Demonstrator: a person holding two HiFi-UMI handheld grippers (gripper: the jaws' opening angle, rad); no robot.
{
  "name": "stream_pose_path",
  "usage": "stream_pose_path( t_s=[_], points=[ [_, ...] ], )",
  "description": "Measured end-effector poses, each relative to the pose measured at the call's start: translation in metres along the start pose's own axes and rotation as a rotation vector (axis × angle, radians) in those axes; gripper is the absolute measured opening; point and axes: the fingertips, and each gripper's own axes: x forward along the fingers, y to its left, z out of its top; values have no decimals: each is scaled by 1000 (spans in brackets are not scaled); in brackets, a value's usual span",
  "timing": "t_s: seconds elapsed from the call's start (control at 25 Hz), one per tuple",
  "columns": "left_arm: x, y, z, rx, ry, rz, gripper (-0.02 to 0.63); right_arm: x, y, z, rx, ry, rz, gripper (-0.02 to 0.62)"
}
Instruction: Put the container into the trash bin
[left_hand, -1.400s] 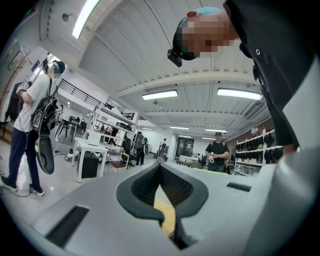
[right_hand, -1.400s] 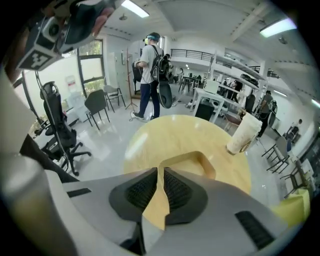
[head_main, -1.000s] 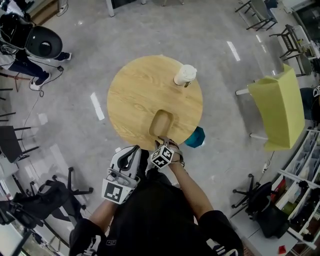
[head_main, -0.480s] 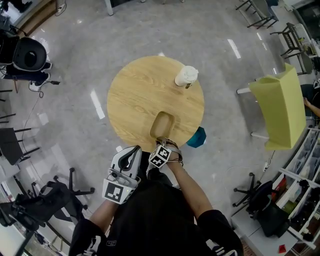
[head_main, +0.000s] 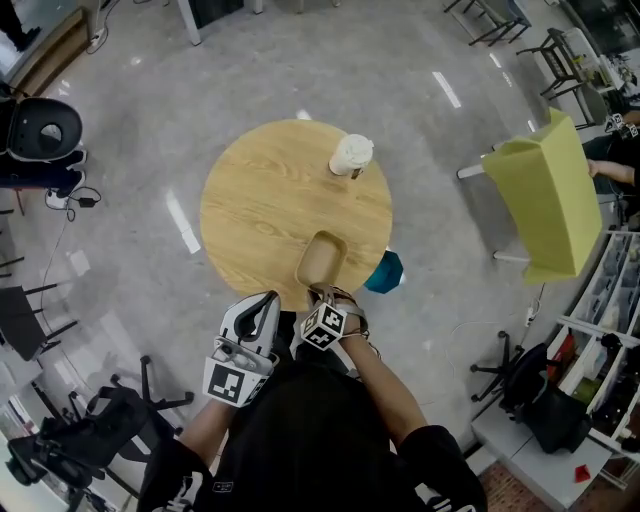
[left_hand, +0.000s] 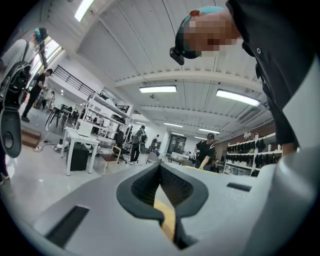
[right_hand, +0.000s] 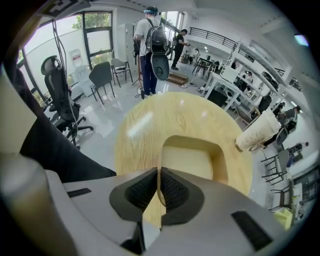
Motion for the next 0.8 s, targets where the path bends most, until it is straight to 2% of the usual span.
stream_pose_path(
  t_s=[0.08, 0.28, 0.44, 0.8],
  points=[
    [7, -3, 2, -7, -9, -35, 8, -15, -4, 3, 21, -22, -21, 40],
    [30, -20, -4, -8, 30, -105, 9, -52, -18, -3, 89, -77, -58, 38],
    [44, -41, -6, 5, 56, -195, 9, -77, -23, -13, 170, -103, -109, 38],
    [72, -127, -21, 41, 79, -323, 9, -132, -33, -89, 321, -141, -212, 38]
  ],
)
